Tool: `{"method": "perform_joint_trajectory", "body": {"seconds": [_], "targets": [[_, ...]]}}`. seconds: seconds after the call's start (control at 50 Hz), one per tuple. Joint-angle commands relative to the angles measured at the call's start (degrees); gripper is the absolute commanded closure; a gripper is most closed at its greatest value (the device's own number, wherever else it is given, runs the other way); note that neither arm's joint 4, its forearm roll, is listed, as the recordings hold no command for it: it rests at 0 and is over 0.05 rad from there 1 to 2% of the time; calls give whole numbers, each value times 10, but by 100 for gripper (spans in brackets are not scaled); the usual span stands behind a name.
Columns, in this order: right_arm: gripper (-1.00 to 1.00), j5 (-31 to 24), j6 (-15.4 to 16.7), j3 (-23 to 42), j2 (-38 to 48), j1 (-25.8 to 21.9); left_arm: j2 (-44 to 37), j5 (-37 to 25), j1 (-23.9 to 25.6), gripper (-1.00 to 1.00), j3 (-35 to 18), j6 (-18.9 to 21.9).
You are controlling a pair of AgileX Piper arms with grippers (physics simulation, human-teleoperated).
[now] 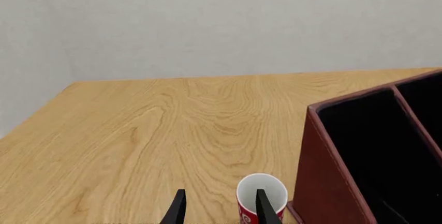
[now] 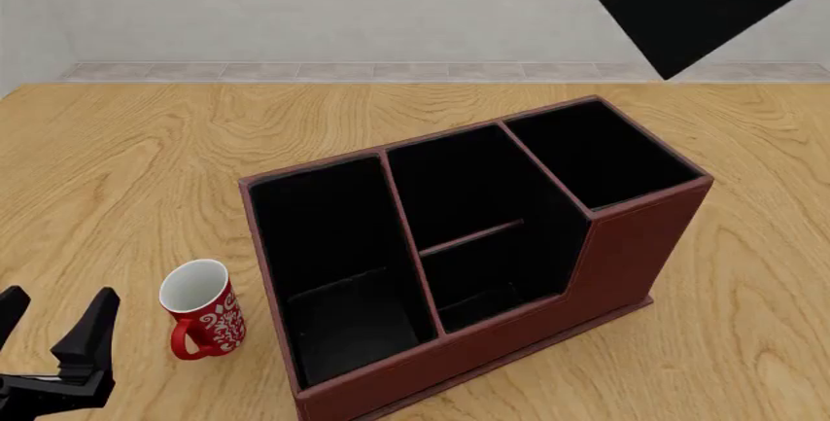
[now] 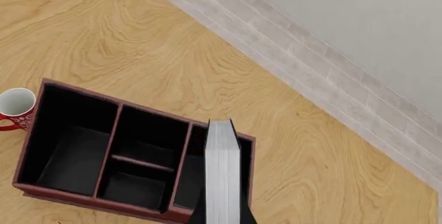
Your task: Pick up the book and place it in the right compartment of the caddy.
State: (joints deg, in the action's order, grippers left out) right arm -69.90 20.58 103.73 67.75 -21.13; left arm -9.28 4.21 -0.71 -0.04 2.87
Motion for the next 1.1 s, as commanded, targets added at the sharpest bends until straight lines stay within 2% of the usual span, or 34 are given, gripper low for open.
{"method": "perform_joint_trajectory", "body": {"seconds": [0.02, 0.04, 0.06, 0.08, 0.18, 0.5, 0.64, 1.1], "targets": [[100, 0, -27, 6, 11, 14, 7, -10, 0, -100, 0, 4], [100, 0, -45, 8, 13, 8, 8, -11, 0, -100, 0, 3], [100, 0, -26, 2, 14, 23, 9, -13, 1, -100, 0, 4], [100, 0, -24, -5, 13, 20, 9, -13, 1, -100, 0, 4], [100, 0, -38, -1, 19, 17, 7, -12, 1, -100, 0, 4], [100, 0, -39, -24, 27, 13, 18, -26, -2, -100, 0, 4], [100, 4, -49, -36, 28, 6, 24, -35, -3, -100, 0, 6], [100, 57, -56, -108, 21, 21, 32, -45, -5, -100, 0, 9]]}}
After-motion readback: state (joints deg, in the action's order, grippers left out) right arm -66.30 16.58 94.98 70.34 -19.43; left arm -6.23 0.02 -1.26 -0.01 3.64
